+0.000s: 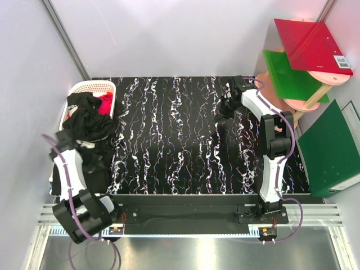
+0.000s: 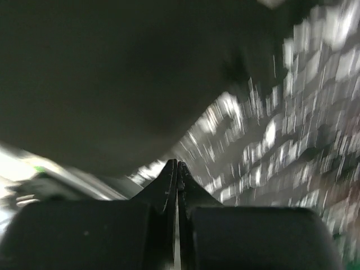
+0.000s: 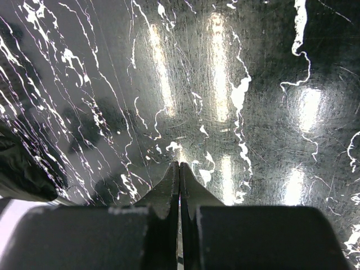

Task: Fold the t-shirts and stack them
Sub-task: Put the neatly folded tshirt into the corner of the board with the left arm

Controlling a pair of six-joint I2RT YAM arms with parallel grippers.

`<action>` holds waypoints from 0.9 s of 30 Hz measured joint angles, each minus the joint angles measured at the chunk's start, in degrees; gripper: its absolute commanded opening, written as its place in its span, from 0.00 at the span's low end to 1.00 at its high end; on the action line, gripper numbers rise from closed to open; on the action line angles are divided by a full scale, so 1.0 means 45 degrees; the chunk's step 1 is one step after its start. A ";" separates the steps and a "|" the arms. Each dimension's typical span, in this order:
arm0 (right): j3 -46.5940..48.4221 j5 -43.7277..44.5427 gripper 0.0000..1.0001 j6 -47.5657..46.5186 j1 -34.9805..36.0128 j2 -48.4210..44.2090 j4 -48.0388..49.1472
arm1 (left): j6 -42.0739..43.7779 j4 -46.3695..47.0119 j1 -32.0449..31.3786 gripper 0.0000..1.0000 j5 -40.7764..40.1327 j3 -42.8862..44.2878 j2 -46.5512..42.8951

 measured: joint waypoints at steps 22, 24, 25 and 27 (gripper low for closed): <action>0.0000 0.0000 0.00 0.0034 0.0000 0.0000 0.0000 | 0.1001 0.0321 -0.7150 0.00 -0.2322 0.2390 0.5289; 0.0000 0.0000 0.00 0.0034 0.0000 0.0000 0.0000 | 0.1151 0.0151 -0.7752 0.22 -0.2652 0.2599 0.5790; 0.0000 0.0005 0.00 0.0034 0.0000 0.0000 0.0000 | 0.1214 0.0044 -0.7975 0.60 -0.2720 0.2749 0.5945; 0.0000 0.0010 0.00 0.0034 0.0000 0.0000 0.0000 | 0.1452 -0.0034 -0.8383 0.99 -0.2759 0.3060 0.6047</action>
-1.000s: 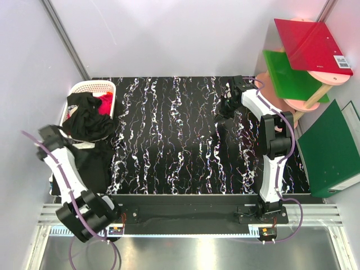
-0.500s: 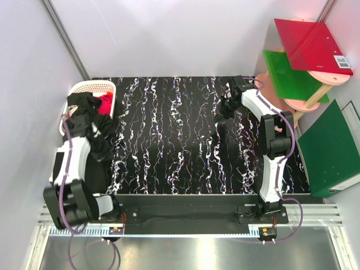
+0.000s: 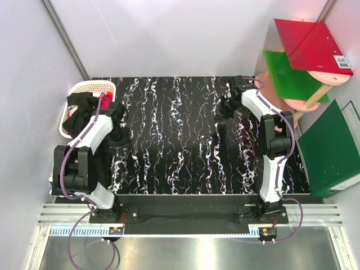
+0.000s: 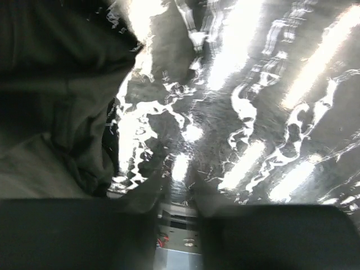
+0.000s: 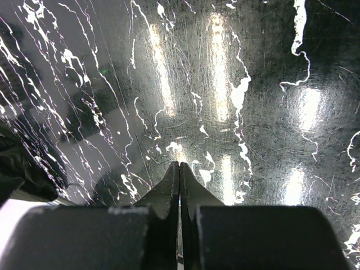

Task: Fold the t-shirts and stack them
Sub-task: Put the neatly folded tshirt into the corner of the board with the left arm

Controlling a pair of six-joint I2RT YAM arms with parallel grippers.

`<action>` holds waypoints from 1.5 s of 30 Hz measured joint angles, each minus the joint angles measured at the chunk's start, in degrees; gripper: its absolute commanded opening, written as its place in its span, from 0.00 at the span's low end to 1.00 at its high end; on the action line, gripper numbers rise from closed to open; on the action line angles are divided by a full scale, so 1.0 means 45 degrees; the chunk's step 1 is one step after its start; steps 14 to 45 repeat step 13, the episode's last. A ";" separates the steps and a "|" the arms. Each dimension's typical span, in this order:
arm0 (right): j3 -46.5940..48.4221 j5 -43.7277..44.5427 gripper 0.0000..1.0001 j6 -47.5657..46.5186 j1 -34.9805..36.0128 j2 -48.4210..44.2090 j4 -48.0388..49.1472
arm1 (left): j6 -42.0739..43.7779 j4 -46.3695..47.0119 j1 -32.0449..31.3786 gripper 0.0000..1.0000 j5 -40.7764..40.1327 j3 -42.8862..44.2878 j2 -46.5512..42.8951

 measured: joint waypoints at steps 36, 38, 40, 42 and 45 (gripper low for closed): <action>0.0000 0.0087 0.00 -0.0010 -0.0010 0.0000 0.0000 | -0.0010 0.1472 -0.4886 0.99 0.2123 0.4668 0.1243; 0.0000 0.0087 0.00 -0.0010 -0.0010 0.0000 0.0000 | -0.0010 0.1472 -0.4886 0.99 0.2123 0.4668 0.1243; 0.0000 0.0087 0.00 -0.0010 -0.0010 0.0000 0.0000 | -0.0010 0.1472 -0.4886 0.99 0.2123 0.4668 0.1243; 0.0000 0.0087 0.00 -0.0010 -0.0010 0.0000 0.0000 | -0.0010 0.1472 -0.4886 0.99 0.2123 0.4668 0.1243; 0.0000 0.0087 0.00 -0.0010 -0.0010 0.0000 0.0000 | -0.0010 0.1472 -0.4886 0.99 0.2123 0.4668 0.1243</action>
